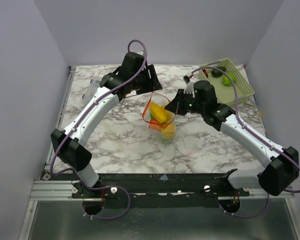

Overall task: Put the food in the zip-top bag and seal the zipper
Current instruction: Adjust the zipper food storage bag at the center of the board.

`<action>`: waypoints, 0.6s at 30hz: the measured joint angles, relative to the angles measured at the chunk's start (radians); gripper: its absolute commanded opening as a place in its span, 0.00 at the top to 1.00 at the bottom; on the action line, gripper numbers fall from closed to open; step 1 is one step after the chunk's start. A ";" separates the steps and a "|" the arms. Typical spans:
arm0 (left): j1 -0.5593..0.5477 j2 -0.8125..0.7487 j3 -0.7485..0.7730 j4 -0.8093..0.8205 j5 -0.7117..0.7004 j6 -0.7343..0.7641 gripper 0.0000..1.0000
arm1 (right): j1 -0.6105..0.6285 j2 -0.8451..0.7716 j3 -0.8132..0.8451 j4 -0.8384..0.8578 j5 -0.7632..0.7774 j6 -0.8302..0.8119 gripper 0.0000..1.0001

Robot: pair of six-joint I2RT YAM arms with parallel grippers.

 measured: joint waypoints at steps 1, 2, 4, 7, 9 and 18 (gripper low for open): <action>-0.007 0.008 0.005 -0.013 -0.042 -0.010 0.39 | 0.001 0.000 -0.001 0.003 0.000 0.000 1.00; -0.015 0.011 0.005 -0.027 -0.085 -0.017 0.37 | 0.001 0.000 -0.001 0.004 0.000 0.000 1.00; -0.028 0.011 0.001 -0.040 -0.149 -0.023 0.35 | 0.001 0.000 -0.001 0.005 0.000 0.000 1.00; -0.037 0.010 0.001 -0.048 -0.202 -0.032 0.34 | 0.001 0.000 -0.001 0.006 0.000 -0.001 1.00; -0.038 0.010 0.000 -0.055 -0.219 -0.039 0.36 | 0.001 0.000 -0.001 0.006 0.000 -0.001 0.99; -0.037 0.064 -0.001 -0.058 -0.188 -0.082 0.57 | 0.004 -0.006 -0.023 0.021 0.000 0.001 0.99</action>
